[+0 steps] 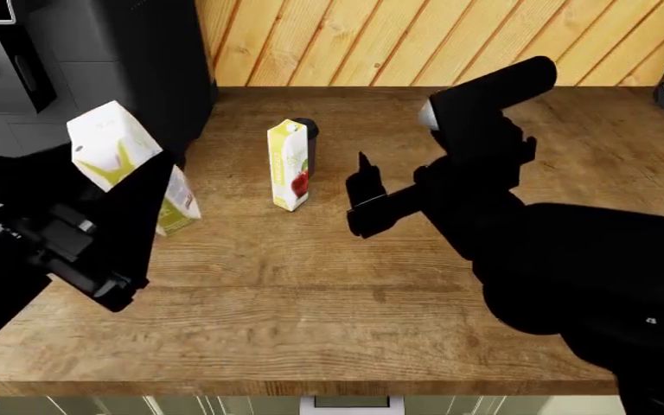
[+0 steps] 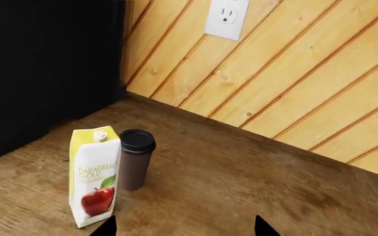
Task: Move the drinks to the dining counter.
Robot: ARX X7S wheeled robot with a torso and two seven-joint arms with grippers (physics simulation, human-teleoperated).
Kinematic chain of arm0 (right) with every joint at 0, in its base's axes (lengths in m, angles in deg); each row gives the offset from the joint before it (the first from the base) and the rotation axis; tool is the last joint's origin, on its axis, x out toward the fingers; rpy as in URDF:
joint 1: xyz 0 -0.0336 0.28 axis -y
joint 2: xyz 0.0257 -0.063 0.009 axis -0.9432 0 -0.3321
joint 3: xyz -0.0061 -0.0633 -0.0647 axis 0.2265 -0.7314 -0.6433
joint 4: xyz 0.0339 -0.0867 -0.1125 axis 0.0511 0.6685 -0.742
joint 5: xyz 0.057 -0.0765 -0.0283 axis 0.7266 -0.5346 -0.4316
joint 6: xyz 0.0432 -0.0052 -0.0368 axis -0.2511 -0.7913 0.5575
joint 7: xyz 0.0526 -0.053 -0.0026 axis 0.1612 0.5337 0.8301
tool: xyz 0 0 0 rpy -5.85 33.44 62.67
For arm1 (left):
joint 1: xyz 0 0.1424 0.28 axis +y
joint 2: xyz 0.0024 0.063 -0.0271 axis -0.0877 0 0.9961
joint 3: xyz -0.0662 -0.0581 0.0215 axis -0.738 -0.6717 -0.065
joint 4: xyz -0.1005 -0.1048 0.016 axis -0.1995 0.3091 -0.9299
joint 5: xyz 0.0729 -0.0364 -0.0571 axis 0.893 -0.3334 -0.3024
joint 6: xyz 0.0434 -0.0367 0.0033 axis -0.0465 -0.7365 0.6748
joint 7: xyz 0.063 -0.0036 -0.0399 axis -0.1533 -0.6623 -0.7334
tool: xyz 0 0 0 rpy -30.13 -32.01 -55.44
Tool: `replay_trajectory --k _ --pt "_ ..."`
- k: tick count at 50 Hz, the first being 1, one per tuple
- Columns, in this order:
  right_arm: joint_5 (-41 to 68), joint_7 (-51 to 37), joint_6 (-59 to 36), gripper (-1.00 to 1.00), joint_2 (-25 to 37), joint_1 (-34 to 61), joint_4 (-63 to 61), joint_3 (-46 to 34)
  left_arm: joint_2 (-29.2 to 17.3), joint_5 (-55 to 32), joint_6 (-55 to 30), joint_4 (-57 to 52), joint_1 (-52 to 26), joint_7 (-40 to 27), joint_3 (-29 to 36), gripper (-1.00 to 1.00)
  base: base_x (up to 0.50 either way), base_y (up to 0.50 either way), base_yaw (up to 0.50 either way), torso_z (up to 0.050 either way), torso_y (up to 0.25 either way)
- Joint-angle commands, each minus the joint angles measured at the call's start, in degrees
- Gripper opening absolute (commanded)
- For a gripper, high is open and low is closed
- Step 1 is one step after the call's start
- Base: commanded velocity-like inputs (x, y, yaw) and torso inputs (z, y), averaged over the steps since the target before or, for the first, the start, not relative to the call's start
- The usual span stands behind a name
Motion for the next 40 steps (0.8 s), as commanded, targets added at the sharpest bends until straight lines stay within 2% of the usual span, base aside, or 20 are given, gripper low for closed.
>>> replay_trajectory --k 1,40 --pt "-1.4 2.1 1.2 1.00 -1.6 -0.2 1.7 -2.4 -1.4 -2.4 1.0 -0.2 0.2 -2.0 -2.3 -1.00 0.00 0.00 0.00 0.000 0.000" --pt "-15.0 14.1 11.8 1.00 -11.0 5.0 19.8 -13.8 -1.3 0.6 2.1 -0.9 3.5 1.1 -2.1 -1.00 0.00 0.00 0.00 0.000 0.001"
